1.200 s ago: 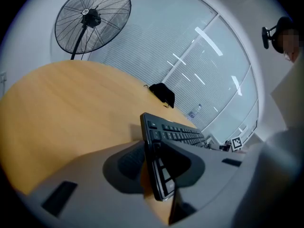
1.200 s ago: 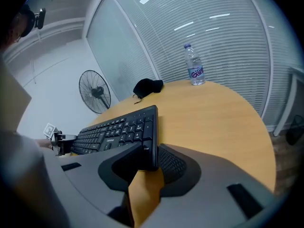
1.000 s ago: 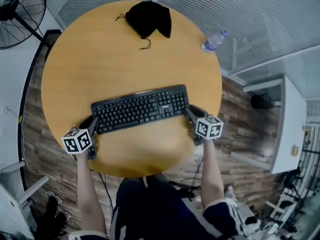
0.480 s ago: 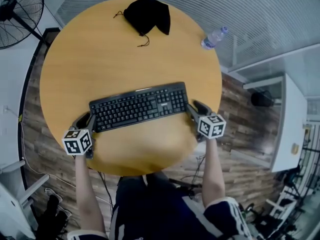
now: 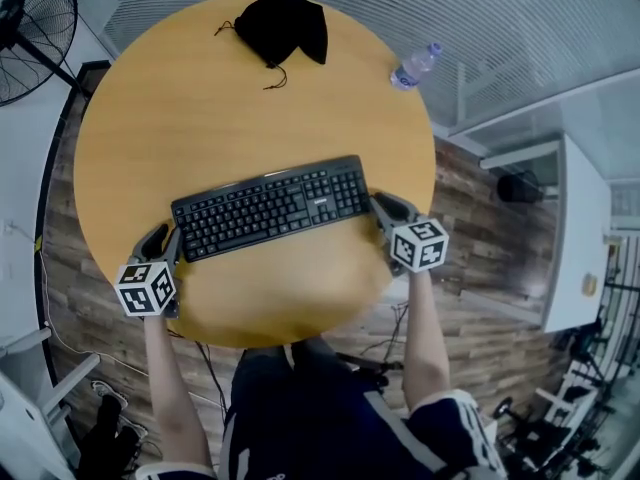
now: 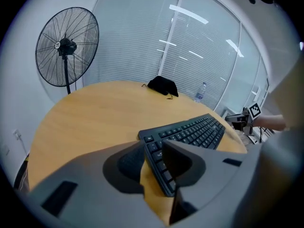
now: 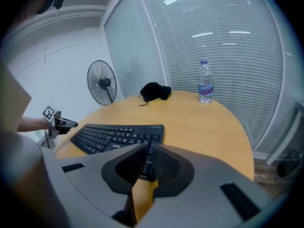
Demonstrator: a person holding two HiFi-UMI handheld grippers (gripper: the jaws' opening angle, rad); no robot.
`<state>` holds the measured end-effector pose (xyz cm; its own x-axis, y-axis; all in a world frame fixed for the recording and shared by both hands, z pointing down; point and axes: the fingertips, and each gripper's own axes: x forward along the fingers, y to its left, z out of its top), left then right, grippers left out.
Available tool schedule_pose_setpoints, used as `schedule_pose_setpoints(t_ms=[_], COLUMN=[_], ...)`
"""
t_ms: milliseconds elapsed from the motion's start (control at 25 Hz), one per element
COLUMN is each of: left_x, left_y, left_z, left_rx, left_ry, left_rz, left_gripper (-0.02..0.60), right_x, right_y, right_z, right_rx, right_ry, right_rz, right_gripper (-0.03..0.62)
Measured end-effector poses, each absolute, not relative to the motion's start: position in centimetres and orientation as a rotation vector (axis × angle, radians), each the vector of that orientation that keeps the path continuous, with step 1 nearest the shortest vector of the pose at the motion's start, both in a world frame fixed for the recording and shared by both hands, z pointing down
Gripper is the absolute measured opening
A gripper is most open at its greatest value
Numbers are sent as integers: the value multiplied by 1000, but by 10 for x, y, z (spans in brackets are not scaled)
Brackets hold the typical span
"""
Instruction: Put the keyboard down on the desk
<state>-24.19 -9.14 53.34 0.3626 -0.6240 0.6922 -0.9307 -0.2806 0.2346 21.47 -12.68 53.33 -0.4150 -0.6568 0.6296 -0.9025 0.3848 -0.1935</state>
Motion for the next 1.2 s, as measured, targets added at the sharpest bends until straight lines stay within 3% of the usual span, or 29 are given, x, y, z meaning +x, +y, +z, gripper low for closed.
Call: schedule_pose_setpoints(t_ms=[280,840,1200], left_x=[-235,-181,-139], left_y=[-98,-91,-43], left_z=[501,358,258], left_rx=[2087,2386,2515], left_ry=[-1400,-1690,-1770], left_rz=[638,489,216], left_gripper=[3,2,2], right_x=[200,156,144], right_y=[-125,-101,-50], right_z=[514,370,252], right_rx=[1362,1578,1649], right_ry=[-2201,-2399,-2592], right_rz=[664,299,120], right_gripper=[3,2,2])
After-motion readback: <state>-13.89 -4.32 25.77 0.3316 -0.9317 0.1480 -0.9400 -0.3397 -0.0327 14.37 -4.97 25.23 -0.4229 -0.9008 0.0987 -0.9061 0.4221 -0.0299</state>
